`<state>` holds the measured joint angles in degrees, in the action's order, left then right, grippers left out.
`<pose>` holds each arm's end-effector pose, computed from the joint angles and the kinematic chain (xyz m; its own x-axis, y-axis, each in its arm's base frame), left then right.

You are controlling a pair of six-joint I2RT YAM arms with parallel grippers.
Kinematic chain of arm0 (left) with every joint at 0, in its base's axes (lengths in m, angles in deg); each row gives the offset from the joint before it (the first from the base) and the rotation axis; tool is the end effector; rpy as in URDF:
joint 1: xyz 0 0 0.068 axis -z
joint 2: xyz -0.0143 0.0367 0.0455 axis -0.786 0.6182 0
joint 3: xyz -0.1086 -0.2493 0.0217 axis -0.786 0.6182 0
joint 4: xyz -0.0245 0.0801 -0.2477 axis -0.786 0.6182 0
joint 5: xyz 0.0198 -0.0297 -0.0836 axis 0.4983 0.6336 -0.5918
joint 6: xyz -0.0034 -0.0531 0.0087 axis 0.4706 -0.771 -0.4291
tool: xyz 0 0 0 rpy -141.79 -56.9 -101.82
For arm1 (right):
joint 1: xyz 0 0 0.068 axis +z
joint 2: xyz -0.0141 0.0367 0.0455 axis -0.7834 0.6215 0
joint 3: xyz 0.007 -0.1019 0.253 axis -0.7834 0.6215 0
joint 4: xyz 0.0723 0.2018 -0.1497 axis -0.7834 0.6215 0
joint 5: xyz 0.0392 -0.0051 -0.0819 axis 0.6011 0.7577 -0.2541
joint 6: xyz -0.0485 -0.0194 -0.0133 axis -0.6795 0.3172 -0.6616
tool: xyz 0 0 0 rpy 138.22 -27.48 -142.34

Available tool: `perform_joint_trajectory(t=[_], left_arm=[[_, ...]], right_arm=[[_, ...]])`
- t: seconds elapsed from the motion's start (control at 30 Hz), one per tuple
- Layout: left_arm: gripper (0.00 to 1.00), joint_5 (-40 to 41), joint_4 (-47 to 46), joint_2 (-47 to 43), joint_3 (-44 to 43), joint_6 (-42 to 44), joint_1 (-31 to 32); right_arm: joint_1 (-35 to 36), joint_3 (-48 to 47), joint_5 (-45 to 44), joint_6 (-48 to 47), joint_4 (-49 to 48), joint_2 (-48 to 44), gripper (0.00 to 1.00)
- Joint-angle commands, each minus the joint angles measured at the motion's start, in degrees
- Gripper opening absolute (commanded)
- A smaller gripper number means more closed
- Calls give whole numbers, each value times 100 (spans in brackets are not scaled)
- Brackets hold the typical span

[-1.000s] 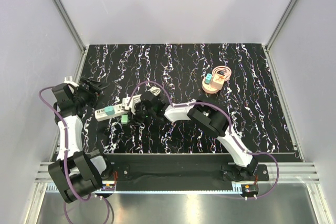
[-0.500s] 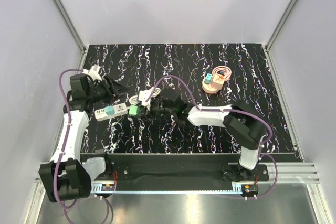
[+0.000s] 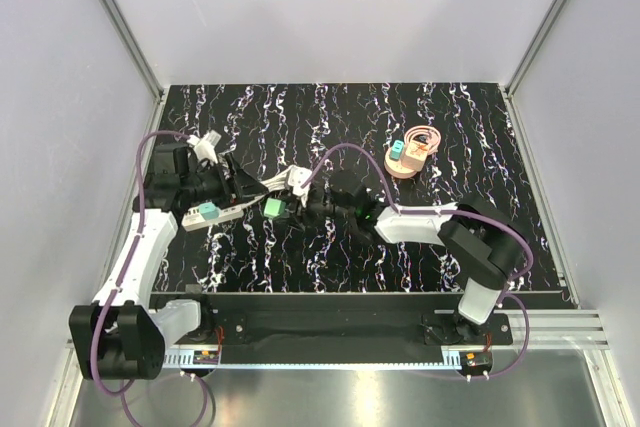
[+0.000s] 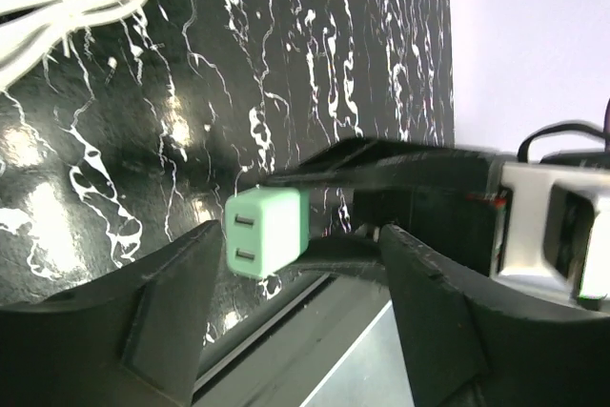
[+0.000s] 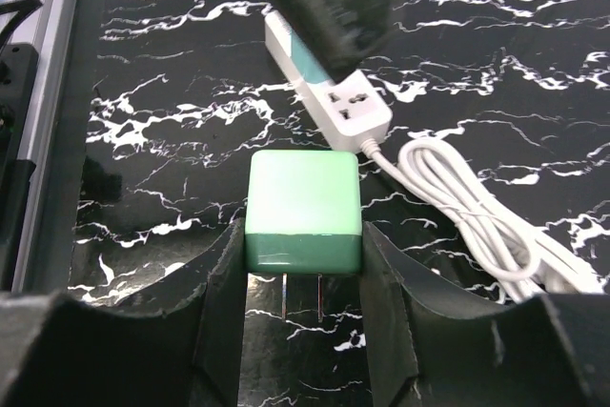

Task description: Insert the plug

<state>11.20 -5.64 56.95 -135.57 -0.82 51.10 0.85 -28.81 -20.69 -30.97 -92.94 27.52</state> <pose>0.2204 -0.0231 0.2780 -0.8404 -0.3320 -0.4284 0.1561 0.6087 -0.7779 0.2197 0.3111 0.2084 0.1079 -0.1859 -0.9766 -0.9760 0.1669 -0.1396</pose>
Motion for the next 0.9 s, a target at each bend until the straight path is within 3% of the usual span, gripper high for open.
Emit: perform_joint_trajectory(t=[0.0,0.27,0.4,0.5,0.73,0.83,0.87], left_arm=[[69,-346,66,99,52,208,36],[66,-329,-39,337,123,42,431],[59,-478,-329,434,272,-213,484],[50,-654,-574,486,404,-406,510],[18,-1040,-1383,521,729,-1099,563],[6,-1295,-1971,522,923,-1540,590],[0,-1374,-2216,513,966,-1645,598]], right_arm=[[-145,70,91,163,-669,-413,0],[-171,167,294,374,-880,-484,0],[-154,176,364,497,-977,-458,0],[-162,176,373,532,-995,-440,0],[-162,167,364,603,-1065,-334,1],[-162,167,294,708,-1126,-264,21],[-162,176,268,726,-1135,-255,37]])
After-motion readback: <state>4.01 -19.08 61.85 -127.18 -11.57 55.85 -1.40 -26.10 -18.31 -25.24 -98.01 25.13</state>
